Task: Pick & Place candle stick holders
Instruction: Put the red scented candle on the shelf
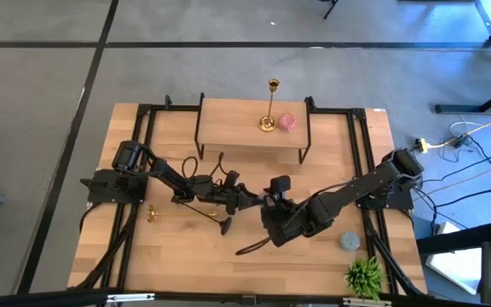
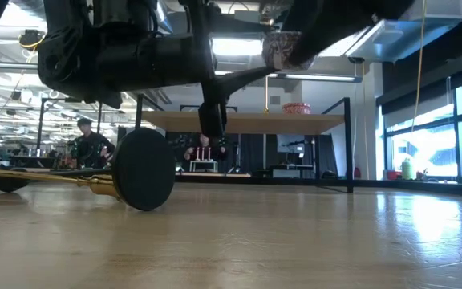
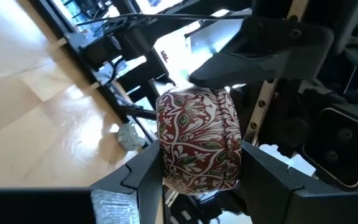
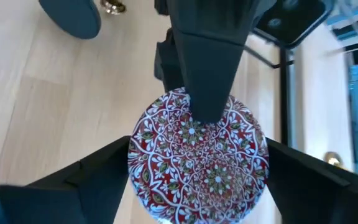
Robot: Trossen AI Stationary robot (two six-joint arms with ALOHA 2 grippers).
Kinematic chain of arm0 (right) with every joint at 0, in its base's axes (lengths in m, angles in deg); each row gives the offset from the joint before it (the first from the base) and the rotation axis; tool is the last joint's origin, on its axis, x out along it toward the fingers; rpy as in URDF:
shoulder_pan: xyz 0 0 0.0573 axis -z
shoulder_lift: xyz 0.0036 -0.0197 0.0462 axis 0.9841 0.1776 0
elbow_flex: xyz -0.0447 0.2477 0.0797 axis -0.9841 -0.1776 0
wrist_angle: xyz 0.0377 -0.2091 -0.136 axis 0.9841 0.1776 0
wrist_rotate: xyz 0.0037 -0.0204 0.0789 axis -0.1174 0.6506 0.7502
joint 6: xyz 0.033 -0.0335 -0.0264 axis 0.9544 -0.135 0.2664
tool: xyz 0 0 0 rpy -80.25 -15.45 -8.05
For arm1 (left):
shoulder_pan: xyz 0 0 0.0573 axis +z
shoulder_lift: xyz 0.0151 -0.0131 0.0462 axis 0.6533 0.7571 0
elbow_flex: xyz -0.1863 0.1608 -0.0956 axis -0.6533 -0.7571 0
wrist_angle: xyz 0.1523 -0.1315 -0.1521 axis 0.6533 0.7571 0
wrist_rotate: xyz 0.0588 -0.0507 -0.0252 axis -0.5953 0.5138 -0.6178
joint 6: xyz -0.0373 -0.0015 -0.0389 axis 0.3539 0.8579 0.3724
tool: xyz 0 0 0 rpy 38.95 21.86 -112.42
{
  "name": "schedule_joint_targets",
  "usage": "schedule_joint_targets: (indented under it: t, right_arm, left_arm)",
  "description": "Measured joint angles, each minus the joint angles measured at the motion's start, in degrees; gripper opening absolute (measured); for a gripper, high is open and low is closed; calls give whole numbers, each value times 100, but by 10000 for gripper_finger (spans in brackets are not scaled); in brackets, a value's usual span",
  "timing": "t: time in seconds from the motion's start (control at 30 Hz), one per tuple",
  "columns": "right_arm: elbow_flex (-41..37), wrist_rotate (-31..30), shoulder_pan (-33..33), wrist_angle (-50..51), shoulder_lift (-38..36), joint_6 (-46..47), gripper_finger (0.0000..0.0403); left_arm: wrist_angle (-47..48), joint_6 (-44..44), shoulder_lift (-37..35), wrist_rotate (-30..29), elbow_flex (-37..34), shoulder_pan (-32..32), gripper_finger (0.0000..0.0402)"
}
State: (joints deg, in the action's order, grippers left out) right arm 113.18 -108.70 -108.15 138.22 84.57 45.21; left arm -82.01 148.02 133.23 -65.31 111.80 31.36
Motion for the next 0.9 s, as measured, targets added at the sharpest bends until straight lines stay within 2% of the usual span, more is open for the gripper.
schedule_joint_targets:
  t: [0.17,0.3,0.5,0.67,0.9]
  right_arm:
    - [362,-244,-112,749,-2,333,339]
    - [651,-409,-167,1534,-10,803,339]
    - [906,-297,-251,2162,-29,1434,339]
    - [908,-228,-286,2189,-28,1568,339]
    - [906,84,-291,2176,-22,1808,340]
  left_arm:
    - [-17,158,-2,-54,-19,55,172]
    - [176,209,-136,-80,-299,148,172]
    - [605,48,-1094,-225,-907,415,172]
    - [2412,-330,-2451,-195,-983,548,172]
    - [6488,-1060,-4486,-157,-302,1236,172]
